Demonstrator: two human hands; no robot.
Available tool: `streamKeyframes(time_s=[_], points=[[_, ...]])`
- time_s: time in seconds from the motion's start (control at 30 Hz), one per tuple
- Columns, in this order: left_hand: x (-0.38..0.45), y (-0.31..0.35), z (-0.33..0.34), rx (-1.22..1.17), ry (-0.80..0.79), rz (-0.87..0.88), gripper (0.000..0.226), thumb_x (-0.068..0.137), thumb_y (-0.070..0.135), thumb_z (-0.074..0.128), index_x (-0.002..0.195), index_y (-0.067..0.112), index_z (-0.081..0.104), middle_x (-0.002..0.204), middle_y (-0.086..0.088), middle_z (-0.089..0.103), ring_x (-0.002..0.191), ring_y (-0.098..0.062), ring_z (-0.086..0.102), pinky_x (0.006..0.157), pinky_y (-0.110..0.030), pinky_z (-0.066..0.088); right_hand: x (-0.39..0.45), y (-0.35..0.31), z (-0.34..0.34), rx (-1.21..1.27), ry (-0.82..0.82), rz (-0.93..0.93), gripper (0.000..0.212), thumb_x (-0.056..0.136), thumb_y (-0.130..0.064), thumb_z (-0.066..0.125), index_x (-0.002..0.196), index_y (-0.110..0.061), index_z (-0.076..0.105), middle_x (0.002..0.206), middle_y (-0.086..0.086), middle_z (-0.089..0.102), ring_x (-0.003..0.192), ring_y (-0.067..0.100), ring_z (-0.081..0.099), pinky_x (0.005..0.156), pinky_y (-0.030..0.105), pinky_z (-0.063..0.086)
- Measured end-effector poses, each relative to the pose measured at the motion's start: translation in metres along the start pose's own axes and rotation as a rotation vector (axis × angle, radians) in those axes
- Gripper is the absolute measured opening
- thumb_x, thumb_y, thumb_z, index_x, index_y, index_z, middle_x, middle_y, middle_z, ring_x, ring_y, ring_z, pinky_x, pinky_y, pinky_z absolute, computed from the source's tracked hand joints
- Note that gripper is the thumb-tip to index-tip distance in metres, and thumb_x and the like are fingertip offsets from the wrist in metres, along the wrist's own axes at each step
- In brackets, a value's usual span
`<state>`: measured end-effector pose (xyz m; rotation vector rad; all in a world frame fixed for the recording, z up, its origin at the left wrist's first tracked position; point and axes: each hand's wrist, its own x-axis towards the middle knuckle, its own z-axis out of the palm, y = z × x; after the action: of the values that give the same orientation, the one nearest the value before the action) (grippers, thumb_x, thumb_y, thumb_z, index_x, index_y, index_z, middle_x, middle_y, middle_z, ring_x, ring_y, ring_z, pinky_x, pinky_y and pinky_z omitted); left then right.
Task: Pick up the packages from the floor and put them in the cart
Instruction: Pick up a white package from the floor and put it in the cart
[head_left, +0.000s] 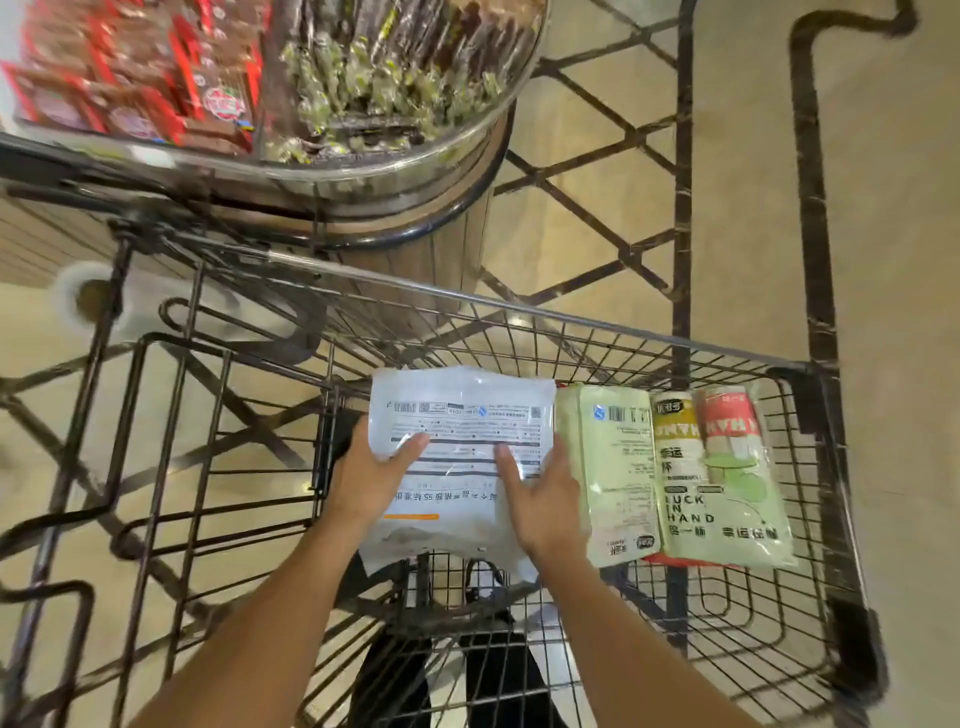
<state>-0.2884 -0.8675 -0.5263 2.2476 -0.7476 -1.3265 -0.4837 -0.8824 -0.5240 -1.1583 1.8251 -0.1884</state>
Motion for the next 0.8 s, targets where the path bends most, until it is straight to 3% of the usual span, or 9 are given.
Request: streamKeyframes(time_s=[0.07, 0.2, 0.33, 0.47, 0.63, 0.73, 0.8], points=[[0.008, 0.0, 0.005, 0.065, 0.035, -0.024, 0.061, 0.092, 0.05, 0.071, 0.142, 0.024, 0.05, 0.118, 0.002, 0.069, 0.094, -0.015, 0.062, 0.07, -0.026, 0.044, 0.007, 0.0, 0.003, -0.039, 0.003, -0.001, 0.11, 0.082, -0.093, 0.04, 0.165, -0.027, 0.01, 0.163, 0.01, 0.04, 0.15, 0.035, 0.037, 0.121, 0.055, 0.034], [0.018, -0.001, 0.014, 0.118, 0.07, -0.057, 0.054, 0.094, 0.053, 0.065, 0.135, 0.019, 0.051, 0.109, 0.001, 0.068, 0.081, -0.012, 0.062, 0.069, -0.03, 0.051, 0.017, -0.005, 0.008, -0.216, -0.028, 0.004, 0.102, 0.097, -0.077, 0.031, 0.166, -0.012, -0.005, 0.172, 0.018, 0.013, 0.156, 0.038, 0.017, 0.125, 0.05, 0.017], [0.014, 0.01, 0.02, 0.247, 0.192, 0.011, 0.059, 0.096, 0.049, 0.064, 0.138, 0.01, 0.05, 0.12, -0.013, 0.066, 0.101, -0.03, 0.066, 0.082, -0.044, 0.058, 0.023, -0.018, 0.002, -0.325, -0.092, 0.044, 0.1, 0.098, -0.076, 0.027, 0.165, -0.011, -0.009, 0.17, 0.022, 0.012, 0.155, 0.04, 0.018, 0.123, 0.051, 0.02], [-0.005, 0.035, 0.002, 0.379, 0.171, 0.076, 0.064, 0.097, 0.039, 0.066, 0.151, 0.013, 0.043, 0.133, -0.017, 0.06, 0.117, -0.036, 0.062, 0.09, -0.046, 0.055, 0.02, -0.043, -0.019, -0.473, -0.091, 0.024, 0.101, 0.097, -0.076, 0.03, 0.165, -0.01, -0.005, 0.169, 0.022, 0.014, 0.154, 0.041, 0.02, 0.12, 0.052, 0.028], [-0.052, 0.074, -0.064, 0.655, 0.189, 0.31, 0.072, 0.099, 0.056, 0.053, 0.16, 0.022, 0.033, 0.162, -0.009, 0.039, 0.146, -0.03, 0.041, 0.115, -0.046, 0.041, 0.007, -0.106, -0.061, -0.736, -0.015, -0.283, 0.099, 0.092, -0.085, 0.022, 0.167, -0.025, -0.001, 0.173, 0.015, 0.01, 0.156, 0.04, 0.018, 0.118, 0.054, 0.031], [-0.093, 0.101, -0.125, 0.82, 0.323, 0.397, 0.075, 0.099, 0.063, 0.045, 0.162, 0.026, 0.027, 0.168, -0.007, 0.03, 0.153, -0.028, 0.028, 0.123, -0.043, 0.027, -0.013, -0.159, -0.083, -0.855, 0.018, -0.46, 0.101, 0.085, -0.09, 0.014, 0.167, -0.03, 0.008, 0.17, 0.013, 0.024, 0.153, 0.038, 0.025, 0.114, 0.055, 0.035], [-0.127, 0.112, -0.169, 0.897, 0.436, 0.402, 0.076, 0.098, 0.066, 0.042, 0.162, 0.027, 0.027, 0.167, -0.007, 0.031, 0.153, -0.028, 0.028, 0.123, -0.045, 0.028, -0.037, -0.195, -0.092, -0.897, 0.044, -0.569, 0.107, 0.08, -0.093, 0.008, 0.166, -0.03, 0.011, 0.168, 0.012, 0.029, 0.152, 0.037, 0.028, 0.113, 0.055, 0.038]])
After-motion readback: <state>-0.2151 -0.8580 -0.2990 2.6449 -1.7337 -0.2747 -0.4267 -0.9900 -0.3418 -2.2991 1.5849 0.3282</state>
